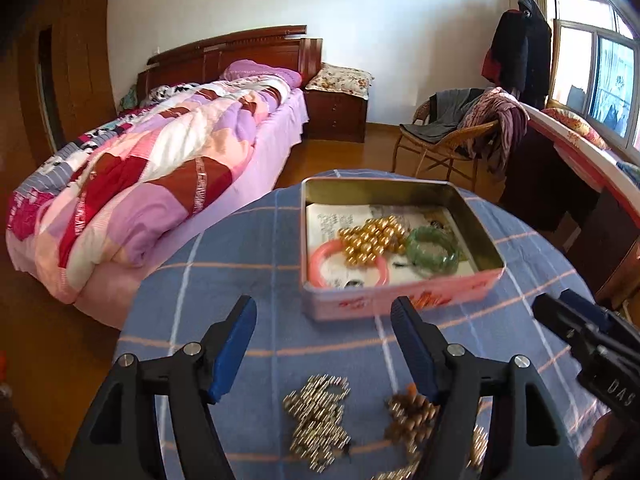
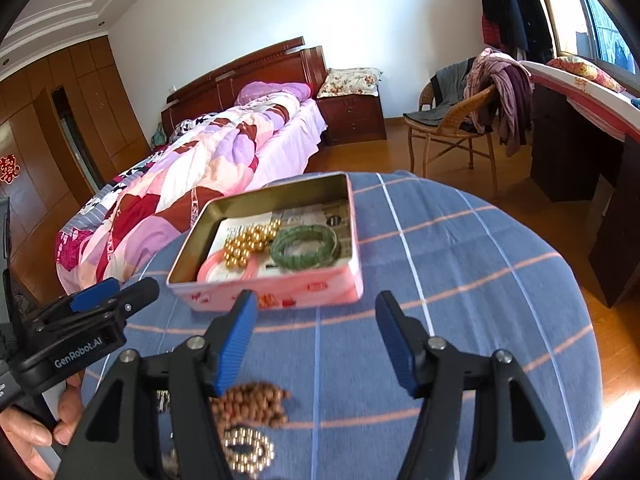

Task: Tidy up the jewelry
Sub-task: 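Withdraw both tools from the tin toward the remaining jewelry, then grasp the silver watch with the left tool while the right tool grasps the red tassel charm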

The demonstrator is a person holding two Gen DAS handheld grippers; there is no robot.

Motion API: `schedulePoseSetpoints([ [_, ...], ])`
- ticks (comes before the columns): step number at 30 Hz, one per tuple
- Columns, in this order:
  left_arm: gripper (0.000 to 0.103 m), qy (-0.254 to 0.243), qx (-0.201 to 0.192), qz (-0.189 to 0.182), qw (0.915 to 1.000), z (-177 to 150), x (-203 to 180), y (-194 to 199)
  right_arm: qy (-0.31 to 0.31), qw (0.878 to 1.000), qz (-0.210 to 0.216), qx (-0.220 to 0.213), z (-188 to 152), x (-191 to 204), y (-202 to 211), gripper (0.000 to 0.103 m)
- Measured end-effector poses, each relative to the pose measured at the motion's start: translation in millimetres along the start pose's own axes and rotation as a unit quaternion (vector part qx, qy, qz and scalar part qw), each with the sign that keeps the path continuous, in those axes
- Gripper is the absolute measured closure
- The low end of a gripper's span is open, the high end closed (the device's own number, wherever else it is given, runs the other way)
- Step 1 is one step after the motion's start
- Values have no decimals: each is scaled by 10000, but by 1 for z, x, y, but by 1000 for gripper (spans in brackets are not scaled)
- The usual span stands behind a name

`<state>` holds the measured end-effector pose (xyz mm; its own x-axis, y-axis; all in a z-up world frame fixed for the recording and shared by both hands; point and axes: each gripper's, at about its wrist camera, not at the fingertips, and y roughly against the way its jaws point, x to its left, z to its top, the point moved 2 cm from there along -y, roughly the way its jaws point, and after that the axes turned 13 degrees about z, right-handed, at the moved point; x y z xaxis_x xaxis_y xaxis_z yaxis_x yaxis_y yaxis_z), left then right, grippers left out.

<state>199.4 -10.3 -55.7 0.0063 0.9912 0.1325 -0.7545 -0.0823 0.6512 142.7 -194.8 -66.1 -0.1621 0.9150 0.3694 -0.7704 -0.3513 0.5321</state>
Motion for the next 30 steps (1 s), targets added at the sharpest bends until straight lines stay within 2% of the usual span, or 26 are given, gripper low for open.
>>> schedulePoseSetpoints([
  [3, 31, 57, 9, 68, 10000, -13, 9, 8, 11, 10000, -63, 56, -10, -1, 6, 38],
  [9, 30, 240, 162, -26, 9996, -41, 23, 18, -33, 9997, -34, 258, -30, -3, 14, 38],
  [18, 30, 37, 133, -175, 9998, -71, 25, 37, 4, 9987, -49, 508, -60, -3, 29, 38],
  [23, 30, -458, -34, -607, 9971, -89, 18, 52, -20, 9984, -56, 562, -70, -5, 37, 38],
  [30, 30, -1373, -168, -1169, 9835, -111, -14, 67, -71, 9985, 3, 541, -72, -4, 44, 38],
])
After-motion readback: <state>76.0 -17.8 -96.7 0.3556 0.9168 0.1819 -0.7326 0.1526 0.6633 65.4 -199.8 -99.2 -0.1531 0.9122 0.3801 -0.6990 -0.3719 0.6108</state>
